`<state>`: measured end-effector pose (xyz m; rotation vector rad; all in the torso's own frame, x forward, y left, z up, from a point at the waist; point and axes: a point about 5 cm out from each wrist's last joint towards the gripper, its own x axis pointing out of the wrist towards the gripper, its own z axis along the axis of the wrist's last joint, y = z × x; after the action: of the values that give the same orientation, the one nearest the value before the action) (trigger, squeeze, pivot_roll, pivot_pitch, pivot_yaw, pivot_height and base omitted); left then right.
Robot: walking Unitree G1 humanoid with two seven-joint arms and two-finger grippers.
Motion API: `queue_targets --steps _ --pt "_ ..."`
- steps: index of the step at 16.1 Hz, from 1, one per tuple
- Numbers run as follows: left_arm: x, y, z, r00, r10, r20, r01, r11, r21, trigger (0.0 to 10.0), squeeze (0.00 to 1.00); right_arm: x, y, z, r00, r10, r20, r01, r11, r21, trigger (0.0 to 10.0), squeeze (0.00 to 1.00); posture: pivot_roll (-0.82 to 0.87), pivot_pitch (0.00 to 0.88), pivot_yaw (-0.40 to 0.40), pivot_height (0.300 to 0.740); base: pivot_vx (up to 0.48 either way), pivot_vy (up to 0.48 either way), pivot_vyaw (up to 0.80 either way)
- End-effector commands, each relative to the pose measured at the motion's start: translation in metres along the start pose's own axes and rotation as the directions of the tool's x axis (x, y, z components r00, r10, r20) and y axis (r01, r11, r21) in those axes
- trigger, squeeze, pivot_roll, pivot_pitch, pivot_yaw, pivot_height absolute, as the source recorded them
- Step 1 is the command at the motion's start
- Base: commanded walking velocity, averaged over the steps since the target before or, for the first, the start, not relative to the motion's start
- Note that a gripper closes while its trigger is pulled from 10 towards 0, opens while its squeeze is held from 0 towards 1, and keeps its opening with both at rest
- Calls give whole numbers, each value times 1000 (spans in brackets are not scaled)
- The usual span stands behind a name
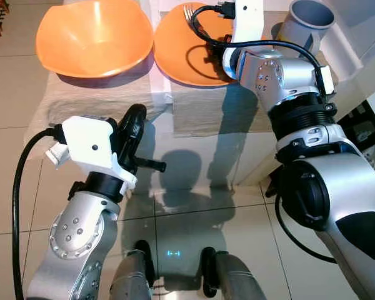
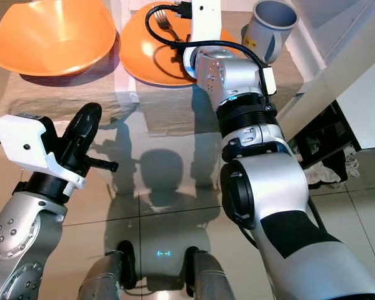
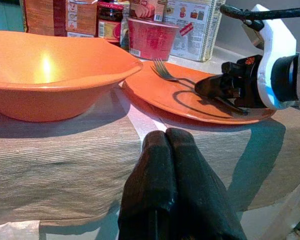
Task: Setting the table
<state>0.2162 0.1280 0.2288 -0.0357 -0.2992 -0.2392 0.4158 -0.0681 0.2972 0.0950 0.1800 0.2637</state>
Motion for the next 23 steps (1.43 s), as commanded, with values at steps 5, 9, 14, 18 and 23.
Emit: queue_targets --steps 5,9,14,18,23 --pt "2 2 0 1000 -2 6 2 1000 14 10000 0 3 0 -9 998 12 -56 -8 998 61 0 0 -38 258 -59 740 0 0 0" --pt "4 4 1 1000 -1 11 1 1000 21 10000 0 3 0 -4 1000 12 1 -12 996 93 0 0 -30 253 -54 740 0 0 0" --pt "5 9 3 1000 12 22 -12 1000 18 10000 0 -3 -3 16 981 14 191 -51 981 186 0 0 -25 247 -45 740 0 0 0" --pt "9 19 4 998 44 47 -45 999 16 10000 0 -14 1 25 937 63 344 -141 968 207 10000 0 -28 229 -32 740 0 0 0" --pt "13 21 5 996 56 69 -56 998 0 10000 0 -34 -2 28 825 125 551 -302 921 244 0 0 -23 216 -31 740 0 0 0"
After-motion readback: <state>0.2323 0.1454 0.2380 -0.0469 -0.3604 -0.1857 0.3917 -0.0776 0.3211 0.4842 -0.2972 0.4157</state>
